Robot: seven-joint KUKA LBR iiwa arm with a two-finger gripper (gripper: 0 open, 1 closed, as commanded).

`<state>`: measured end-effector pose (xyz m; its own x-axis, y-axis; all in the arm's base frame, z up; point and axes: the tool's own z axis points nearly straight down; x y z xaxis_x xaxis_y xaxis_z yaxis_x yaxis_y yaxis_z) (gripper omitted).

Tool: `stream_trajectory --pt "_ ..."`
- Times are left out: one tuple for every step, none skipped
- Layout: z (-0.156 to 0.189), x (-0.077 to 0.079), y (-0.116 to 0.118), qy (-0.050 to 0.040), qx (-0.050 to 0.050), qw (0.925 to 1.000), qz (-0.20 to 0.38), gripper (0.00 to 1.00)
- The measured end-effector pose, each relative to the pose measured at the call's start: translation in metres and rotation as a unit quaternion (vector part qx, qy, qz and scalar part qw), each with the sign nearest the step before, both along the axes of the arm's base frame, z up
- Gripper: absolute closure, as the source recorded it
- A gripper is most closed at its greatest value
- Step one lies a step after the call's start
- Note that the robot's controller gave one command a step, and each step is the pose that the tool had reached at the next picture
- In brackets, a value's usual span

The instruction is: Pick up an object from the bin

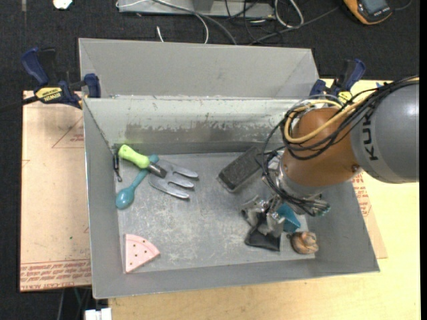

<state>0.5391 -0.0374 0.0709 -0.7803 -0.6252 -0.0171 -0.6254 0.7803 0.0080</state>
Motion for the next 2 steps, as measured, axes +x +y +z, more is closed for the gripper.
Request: stream_trajectory --pt "0.025 -0.003 0.000 -0.0014 0.000 1.0000 0.010 1.00" --pt "0.095 -0.004 0.010 0.0014 0.001 1.0000 0.008 1.00"
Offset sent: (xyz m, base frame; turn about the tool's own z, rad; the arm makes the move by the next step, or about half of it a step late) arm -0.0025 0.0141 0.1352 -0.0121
